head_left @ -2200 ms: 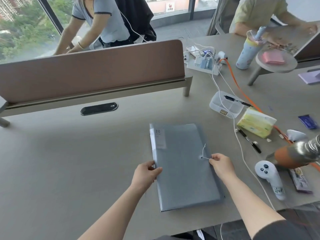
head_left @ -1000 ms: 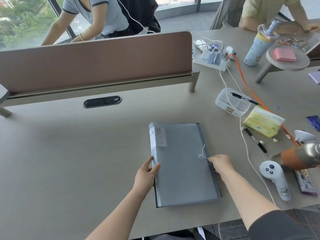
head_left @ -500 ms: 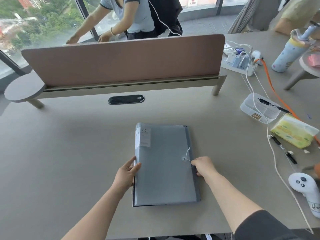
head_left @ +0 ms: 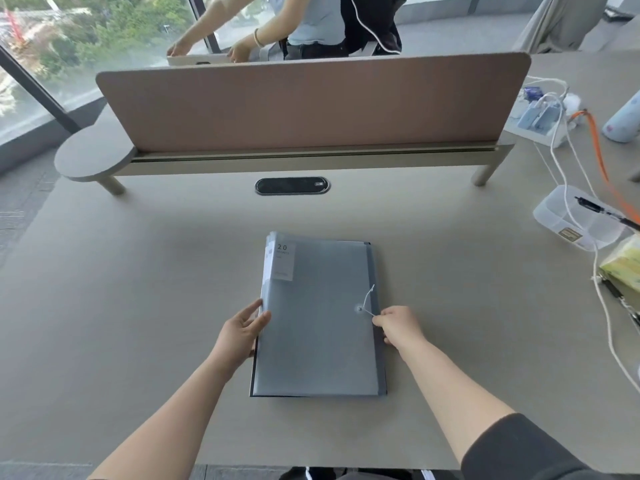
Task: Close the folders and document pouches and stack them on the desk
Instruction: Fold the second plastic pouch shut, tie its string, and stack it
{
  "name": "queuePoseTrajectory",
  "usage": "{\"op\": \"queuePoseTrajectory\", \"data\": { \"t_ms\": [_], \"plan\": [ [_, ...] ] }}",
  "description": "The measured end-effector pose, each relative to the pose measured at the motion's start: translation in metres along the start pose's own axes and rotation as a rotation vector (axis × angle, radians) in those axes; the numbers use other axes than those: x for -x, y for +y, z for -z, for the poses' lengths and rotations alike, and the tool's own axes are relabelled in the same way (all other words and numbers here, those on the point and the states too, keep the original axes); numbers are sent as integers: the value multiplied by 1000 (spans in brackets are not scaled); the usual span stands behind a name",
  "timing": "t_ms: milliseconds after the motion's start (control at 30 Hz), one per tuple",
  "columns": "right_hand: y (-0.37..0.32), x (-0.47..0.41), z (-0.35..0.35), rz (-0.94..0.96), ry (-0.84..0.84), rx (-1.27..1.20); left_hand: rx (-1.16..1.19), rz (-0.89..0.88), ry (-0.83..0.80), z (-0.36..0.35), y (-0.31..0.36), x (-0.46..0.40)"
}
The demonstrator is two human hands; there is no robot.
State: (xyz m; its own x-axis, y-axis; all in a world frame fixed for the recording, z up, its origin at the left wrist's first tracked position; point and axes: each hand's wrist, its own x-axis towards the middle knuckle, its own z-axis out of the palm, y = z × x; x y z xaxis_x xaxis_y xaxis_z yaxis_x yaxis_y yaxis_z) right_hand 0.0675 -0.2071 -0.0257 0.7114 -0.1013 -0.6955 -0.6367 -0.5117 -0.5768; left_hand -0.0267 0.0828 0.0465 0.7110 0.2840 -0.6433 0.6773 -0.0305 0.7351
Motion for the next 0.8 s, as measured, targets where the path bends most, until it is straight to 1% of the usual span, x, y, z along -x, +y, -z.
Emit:
{"op": "queuePoseTrajectory", "data": {
  "t_ms": [200, 400, 567, 800],
  "plan": [
    [-9, 16, -7, 52, 71, 88, -37, -14, 39, 9, -9, -6],
    [-10, 22, -9, 103, 137, 156, -165, -58, 133, 2, -14, -9],
    [-9, 26, -10, 127, 152, 153, -249, -106, 196, -5, -11, -5],
    [-4, 34, -6, 121, 130, 123, -271, -116, 200, -8, -13, -5]
  ]
}}
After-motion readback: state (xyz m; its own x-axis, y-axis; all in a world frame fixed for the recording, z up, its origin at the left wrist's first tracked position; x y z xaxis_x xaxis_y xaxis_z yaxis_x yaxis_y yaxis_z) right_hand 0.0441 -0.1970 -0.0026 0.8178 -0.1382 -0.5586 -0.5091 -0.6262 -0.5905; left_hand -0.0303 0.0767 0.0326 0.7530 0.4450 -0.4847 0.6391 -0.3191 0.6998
